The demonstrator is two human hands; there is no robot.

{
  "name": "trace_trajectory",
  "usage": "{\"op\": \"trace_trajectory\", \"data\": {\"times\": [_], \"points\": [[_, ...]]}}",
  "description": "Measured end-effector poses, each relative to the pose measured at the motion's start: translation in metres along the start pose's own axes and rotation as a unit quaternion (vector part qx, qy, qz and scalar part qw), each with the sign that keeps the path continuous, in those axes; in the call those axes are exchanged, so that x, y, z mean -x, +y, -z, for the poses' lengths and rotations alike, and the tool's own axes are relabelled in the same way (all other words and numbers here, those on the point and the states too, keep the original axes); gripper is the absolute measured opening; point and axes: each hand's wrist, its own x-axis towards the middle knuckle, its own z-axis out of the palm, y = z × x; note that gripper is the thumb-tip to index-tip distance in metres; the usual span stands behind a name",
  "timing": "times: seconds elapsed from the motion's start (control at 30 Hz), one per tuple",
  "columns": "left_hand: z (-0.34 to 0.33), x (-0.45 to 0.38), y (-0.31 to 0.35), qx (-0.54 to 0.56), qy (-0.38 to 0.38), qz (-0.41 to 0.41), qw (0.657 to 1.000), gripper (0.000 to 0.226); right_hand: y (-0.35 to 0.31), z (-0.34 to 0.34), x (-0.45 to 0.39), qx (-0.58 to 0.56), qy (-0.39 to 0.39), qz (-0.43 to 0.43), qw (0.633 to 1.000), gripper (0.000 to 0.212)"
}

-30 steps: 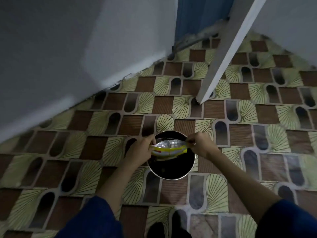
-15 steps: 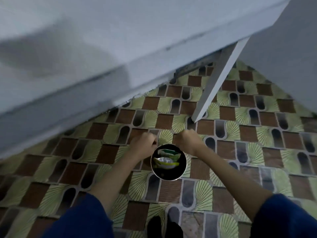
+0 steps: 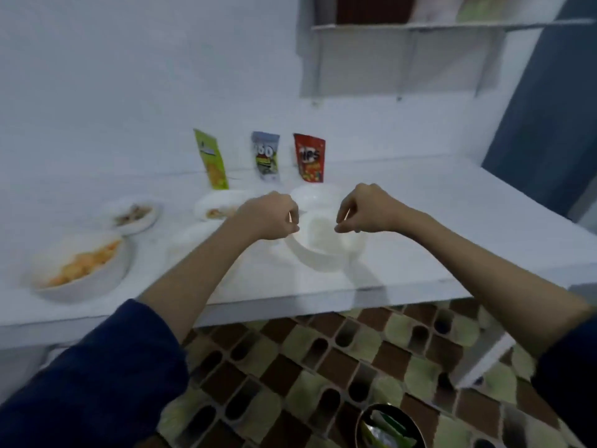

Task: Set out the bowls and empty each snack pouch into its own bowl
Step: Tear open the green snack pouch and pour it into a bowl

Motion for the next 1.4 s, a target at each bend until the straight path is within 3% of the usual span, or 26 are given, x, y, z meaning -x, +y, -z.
{"op": "trace_trajectory", "data": {"times": [0.27,0.43,0.6,0.9,1.1,1.2,1.4], "points": [[0.064,0.003,-0.203,-0.039,0.021,0.139,0.989,0.021,-0.137,-0.043,-0.172,-0.010,-0.066,0.068,0.995,0.020],[0.092,-0.023,-0.314,-0.083,-0.010,0.181,0.980,0.025,-0.202,-0.072,-0.269,0.022,-0.113,0.037,0.993,0.027],[0.101,-0.068,-0.382,-0.097,-0.016,0.176,0.980,0.024,-0.220,-0.079,-0.350,0.043,-0.103,-0.013,0.994,0.022],[0.108,-0.196,-0.428,-0.116,0.018,0.139,0.983,0.042,-0.190,-0.058,-0.471,0.072,0.050,-0.063,0.994,0.032],[0.105,-0.263,-0.427,-0.108,0.096,0.051,0.988,0.052,-0.176,-0.064,-0.517,0.027,-0.025,-0.074,0.997,0.040],[0.096,-0.282,-0.426,-0.089,0.095,0.005,0.991,0.042,-0.174,-0.072,-0.527,0.022,-0.060,-0.065,0.996,0.036],[0.084,-0.302,-0.427,-0.101,0.144,-0.032,0.984,0.026,-0.168,-0.085,-0.536,0.000,-0.022,-0.046,0.999,0.024]]}}
